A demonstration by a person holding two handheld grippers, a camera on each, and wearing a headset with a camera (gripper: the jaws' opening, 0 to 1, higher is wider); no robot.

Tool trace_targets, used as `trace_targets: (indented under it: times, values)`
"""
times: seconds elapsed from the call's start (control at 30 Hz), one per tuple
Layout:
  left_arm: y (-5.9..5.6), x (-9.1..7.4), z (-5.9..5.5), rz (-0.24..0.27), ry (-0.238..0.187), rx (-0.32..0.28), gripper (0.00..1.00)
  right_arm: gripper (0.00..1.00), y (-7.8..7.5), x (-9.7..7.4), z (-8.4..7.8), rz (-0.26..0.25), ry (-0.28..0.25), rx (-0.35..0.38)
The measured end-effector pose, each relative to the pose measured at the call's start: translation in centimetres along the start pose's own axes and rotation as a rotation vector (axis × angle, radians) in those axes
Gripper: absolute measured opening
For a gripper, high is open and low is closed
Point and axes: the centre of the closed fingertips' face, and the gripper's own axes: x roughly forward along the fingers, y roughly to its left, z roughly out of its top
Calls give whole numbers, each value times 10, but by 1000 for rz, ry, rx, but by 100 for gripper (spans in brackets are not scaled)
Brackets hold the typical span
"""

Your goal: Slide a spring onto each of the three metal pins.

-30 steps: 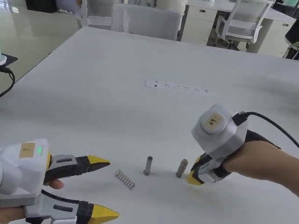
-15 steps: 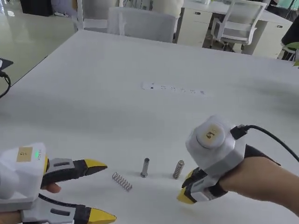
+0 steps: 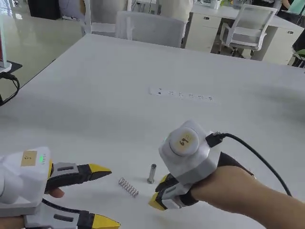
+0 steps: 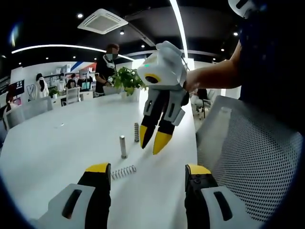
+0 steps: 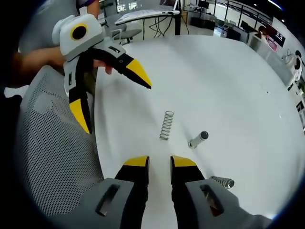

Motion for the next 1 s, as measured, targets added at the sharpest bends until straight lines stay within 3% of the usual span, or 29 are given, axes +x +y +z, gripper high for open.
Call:
trace_targets:
  times: [0.33, 0.63, 1.0]
  values:
    - [4, -5, -2, 18, -1, -3, 58, 15, -4, 23, 16, -32, -10, -9]
    - [6, -7, -4, 25, 2, -6, 58, 16, -8, 38, 14, -42, 13, 35]
    - [5, -8, -2, 33, -1, -10, 58, 12, -8, 48, 11, -49, 49, 14]
